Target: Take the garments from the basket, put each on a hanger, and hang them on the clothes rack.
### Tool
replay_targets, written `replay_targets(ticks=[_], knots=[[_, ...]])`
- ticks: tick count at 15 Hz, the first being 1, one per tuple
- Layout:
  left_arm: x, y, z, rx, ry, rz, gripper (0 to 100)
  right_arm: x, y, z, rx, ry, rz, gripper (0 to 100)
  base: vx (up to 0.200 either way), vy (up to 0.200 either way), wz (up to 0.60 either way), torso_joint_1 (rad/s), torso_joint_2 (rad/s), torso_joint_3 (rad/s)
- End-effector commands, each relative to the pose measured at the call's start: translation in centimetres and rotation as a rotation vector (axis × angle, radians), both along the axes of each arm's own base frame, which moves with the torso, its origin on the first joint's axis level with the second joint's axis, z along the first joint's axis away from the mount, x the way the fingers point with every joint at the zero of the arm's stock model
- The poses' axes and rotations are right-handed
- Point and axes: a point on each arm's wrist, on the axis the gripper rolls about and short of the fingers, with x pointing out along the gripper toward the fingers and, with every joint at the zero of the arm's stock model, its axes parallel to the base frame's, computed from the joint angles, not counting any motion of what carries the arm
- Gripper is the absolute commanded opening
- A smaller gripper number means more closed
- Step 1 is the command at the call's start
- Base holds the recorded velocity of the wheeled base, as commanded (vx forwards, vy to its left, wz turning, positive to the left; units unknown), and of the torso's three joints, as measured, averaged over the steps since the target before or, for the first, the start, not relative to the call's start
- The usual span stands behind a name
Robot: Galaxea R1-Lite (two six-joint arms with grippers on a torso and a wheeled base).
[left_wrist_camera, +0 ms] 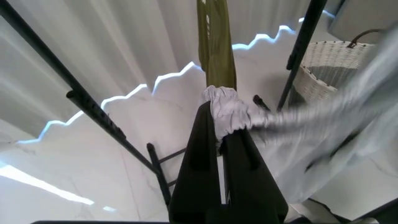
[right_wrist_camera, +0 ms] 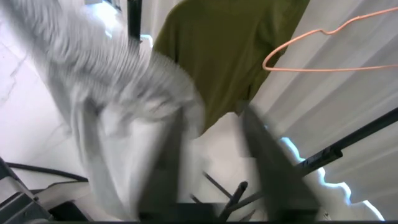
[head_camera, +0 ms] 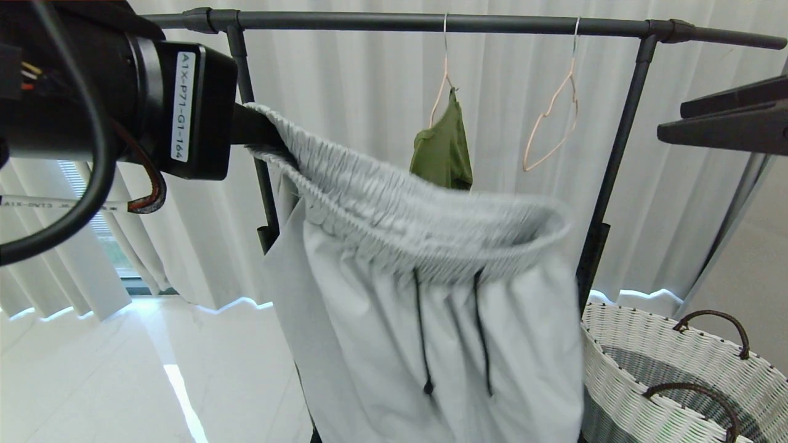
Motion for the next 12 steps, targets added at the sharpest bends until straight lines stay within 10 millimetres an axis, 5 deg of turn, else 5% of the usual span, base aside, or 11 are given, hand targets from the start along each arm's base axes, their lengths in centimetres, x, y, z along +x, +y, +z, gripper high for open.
replay_targets(ticks=[1, 4, 9, 12], knots=[[-0.1, 0.1, 0.1, -0.005, -0.003, 0.0, 0, 0.0, 0.1, -0.5, -0.014, 0.012, 0.001, 100, 0.0, 0.0, 0.0, 0.0, 0.0, 0.0], [-0.1, 0.3, 0.1, 0.002, -0.008, 0.006, 0, -0.3, -0.4, -1.0, -0.026, 0.018, -0.02, 100, 0.0, 0.0, 0.0, 0.0, 0.0, 0.0], [0.2, 2.3, -1.5, 0.141, -0.016, 0.115, 0, 3.0, -3.5, -4.8, -0.262, 0.088, -0.583, 100, 0.0, 0.0, 0.0, 0.0, 0.0, 0.0], [-0.1, 3.2, -2.1, 0.159, -0.005, 0.136, 0, 3.4, -4.4, -6.3, -0.322, 0.122, -0.652, 100, 0.0, 0.0, 0.0, 0.0, 0.0, 0.0]])
